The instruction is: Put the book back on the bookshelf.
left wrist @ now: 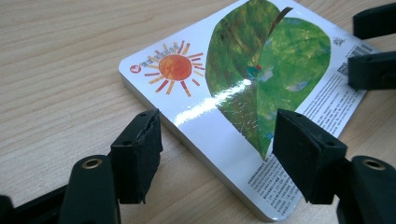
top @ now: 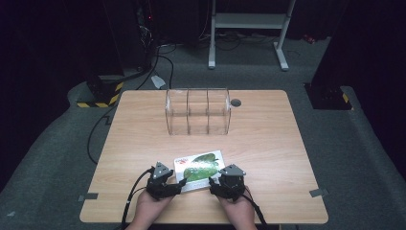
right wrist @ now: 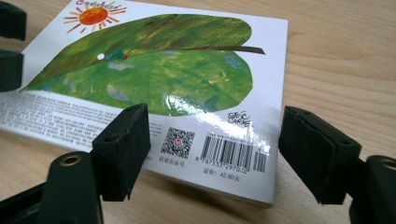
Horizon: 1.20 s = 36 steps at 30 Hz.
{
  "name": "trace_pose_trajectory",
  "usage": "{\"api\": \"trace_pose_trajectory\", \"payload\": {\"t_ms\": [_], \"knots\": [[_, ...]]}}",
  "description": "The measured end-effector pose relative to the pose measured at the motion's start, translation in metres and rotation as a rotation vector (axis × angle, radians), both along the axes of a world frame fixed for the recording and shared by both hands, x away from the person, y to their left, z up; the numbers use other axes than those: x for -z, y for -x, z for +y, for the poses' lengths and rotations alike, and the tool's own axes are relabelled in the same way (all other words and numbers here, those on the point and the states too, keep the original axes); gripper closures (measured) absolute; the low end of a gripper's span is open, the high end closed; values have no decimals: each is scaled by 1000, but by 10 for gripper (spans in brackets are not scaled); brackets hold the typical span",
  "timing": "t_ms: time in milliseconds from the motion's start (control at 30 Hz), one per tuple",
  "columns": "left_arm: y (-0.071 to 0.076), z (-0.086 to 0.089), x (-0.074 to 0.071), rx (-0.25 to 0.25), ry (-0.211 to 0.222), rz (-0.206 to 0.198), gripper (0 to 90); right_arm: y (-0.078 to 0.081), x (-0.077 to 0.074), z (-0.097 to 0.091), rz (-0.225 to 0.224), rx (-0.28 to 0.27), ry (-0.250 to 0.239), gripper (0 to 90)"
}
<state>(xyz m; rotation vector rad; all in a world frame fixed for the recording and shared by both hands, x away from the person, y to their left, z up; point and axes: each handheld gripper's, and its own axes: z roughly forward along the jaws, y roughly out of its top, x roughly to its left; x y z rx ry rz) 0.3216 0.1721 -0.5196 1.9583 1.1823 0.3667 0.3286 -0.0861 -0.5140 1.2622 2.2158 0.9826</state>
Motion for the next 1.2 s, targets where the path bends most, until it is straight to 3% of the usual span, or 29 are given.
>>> {"api": "trace_pose_trajectory", "payload": {"t_ms": [33,67,133,233,300,467,800,1200], "knots": [[0,0,0,0,0,0,328,0,0,0,0,0,0,315],[0,0,1,-1,-2,8,328,2,-1,-2,-36,-5,18,339],[0,-2,2,7,-10,8,328,3,-5,-13,-55,22,-11,338],[0,-3,2,6,-6,9,335,1,-6,-19,-40,36,-22,338],[1,-4,3,13,9,24,335,0,-2,-21,15,35,-67,337],[0,-5,3,13,18,30,320,1,2,-19,65,10,-93,330],[-2,-2,4,22,20,28,314,3,3,-12,57,-5,-92,321],[-11,9,4,-36,35,30,345,5,5,5,32,-29,-83,290]]}}
